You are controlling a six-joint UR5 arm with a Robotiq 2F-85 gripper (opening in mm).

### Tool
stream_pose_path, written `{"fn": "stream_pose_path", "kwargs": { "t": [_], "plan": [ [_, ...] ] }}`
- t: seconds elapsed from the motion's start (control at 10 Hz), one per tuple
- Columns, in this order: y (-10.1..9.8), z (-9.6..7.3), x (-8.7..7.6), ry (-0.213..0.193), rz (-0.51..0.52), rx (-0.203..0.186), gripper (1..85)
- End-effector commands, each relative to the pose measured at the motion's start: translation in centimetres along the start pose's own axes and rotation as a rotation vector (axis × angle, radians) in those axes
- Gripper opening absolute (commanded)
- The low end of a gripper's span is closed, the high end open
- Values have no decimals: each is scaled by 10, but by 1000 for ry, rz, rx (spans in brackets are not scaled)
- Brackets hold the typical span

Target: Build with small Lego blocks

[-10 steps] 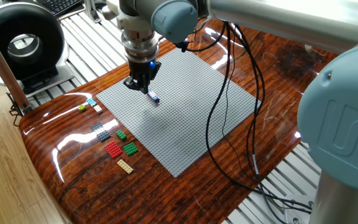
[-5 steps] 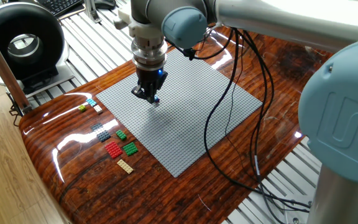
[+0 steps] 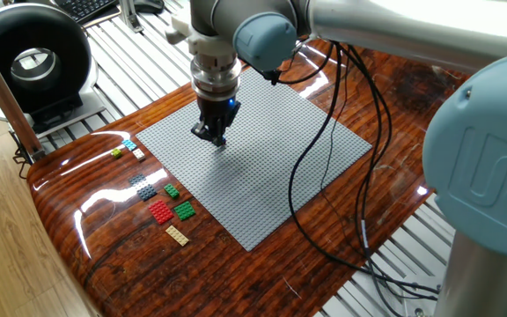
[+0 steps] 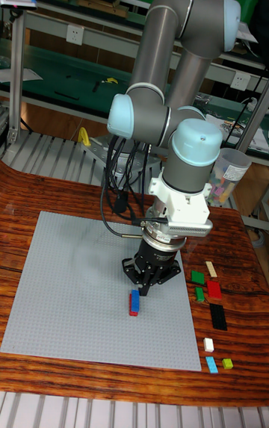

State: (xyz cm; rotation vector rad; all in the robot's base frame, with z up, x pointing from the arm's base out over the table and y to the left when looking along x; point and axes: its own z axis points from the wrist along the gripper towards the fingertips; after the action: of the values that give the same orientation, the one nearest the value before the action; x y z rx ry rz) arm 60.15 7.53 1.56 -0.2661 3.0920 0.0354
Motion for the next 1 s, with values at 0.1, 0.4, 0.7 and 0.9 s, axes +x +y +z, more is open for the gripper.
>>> {"fn": "stream_pose_path", "kwargs": {
  "t": [0.1, 0.4, 0.7, 0.9],
  "plan": [
    [3, -1, -2, -6, 3, -25, 13],
    [9, -4, -3, -5, 13, -26, 13],
    [11, -12, 1, 2, 13, -29, 13],
    [14, -26, 12, 10, 20, -27, 13]
  ]
}}
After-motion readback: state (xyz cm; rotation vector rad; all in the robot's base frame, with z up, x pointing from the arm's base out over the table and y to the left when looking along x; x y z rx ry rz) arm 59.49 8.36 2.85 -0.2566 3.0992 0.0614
